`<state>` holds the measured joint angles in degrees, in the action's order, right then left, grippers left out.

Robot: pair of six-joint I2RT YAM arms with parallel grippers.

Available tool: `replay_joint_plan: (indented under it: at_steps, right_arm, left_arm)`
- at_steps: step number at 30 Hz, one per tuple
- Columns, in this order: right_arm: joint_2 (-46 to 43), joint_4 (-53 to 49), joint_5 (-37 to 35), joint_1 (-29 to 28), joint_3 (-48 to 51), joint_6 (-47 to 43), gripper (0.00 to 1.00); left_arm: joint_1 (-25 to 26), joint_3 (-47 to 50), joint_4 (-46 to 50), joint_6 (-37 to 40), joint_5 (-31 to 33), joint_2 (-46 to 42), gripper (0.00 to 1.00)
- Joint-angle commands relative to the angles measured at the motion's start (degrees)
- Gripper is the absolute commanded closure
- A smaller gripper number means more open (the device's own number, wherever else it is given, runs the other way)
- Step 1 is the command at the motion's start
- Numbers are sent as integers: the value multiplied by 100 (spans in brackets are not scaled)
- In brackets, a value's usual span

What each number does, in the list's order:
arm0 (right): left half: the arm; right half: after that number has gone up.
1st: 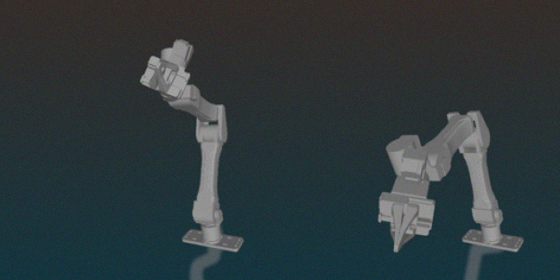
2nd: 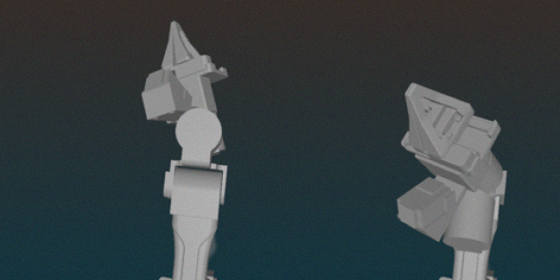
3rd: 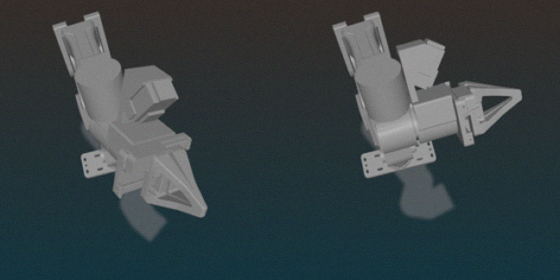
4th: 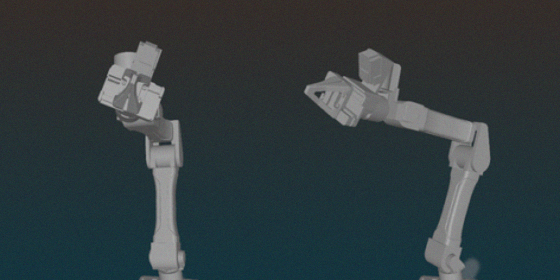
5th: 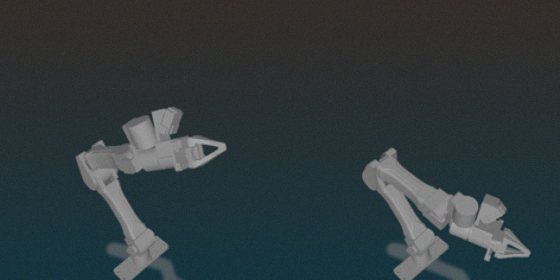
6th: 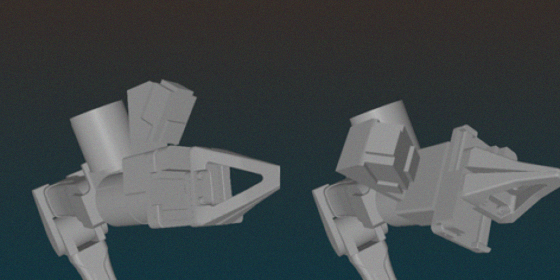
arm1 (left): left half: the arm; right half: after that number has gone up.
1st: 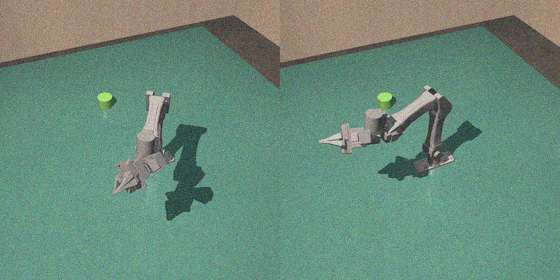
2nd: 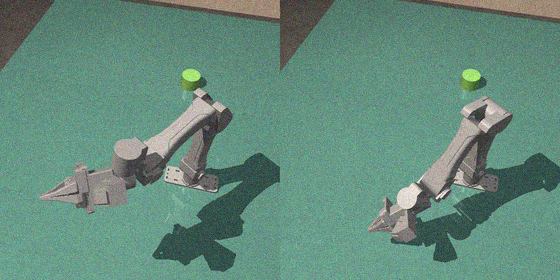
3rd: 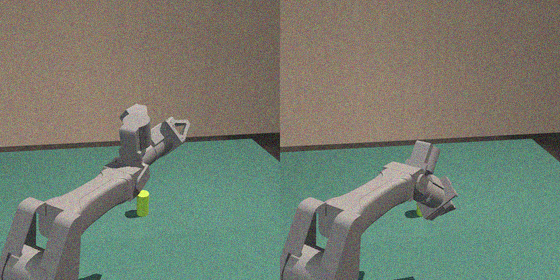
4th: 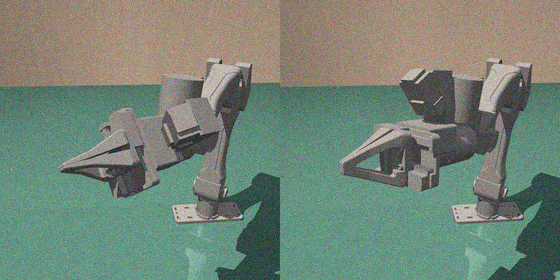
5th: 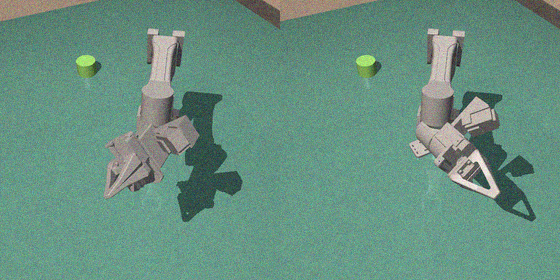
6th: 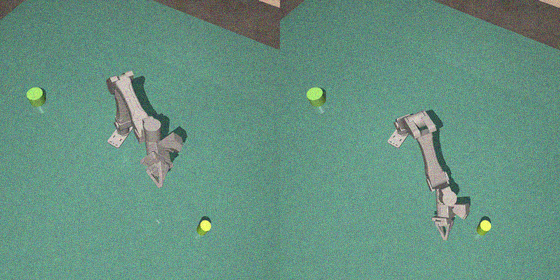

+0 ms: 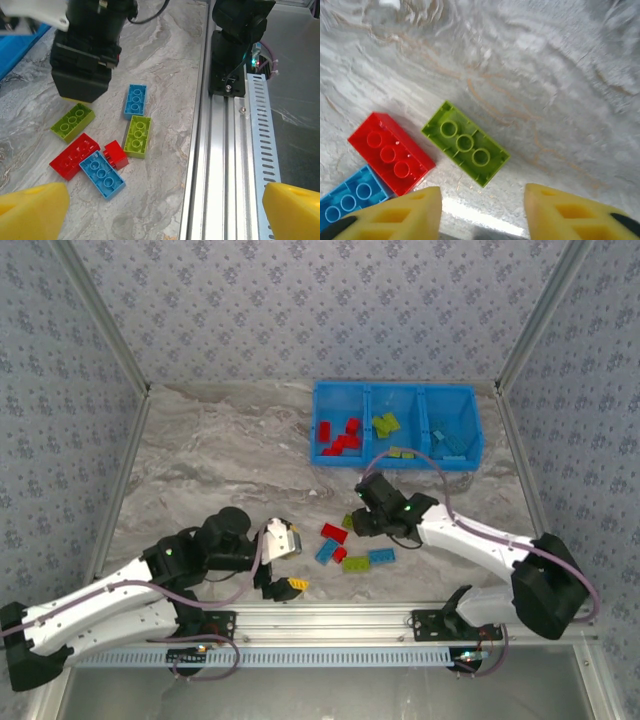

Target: Sort the legos into containers by color

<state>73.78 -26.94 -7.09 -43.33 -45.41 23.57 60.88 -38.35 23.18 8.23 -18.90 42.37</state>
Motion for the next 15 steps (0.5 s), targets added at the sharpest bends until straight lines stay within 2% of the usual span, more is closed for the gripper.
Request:
replay_joint_plan:
  at_steps: [1,9,13,15]
  right_arm:
    - [187,-281,169,224,-133,-355,42]
    - [1567,-719,521,326,-805,-1176,38]
    - [1719,-832,651,259,-850,-1232,37]
    - [1716,-775,741,246,-788,-1221,30]
  left_arm:
    - [73,-68,-287,213,-128,82,1]
    - [117,44,-292,102,71,53,1]
    - [125,102,-331,39,148,32,1]
    - [126,121,-353,51,182,36,1]
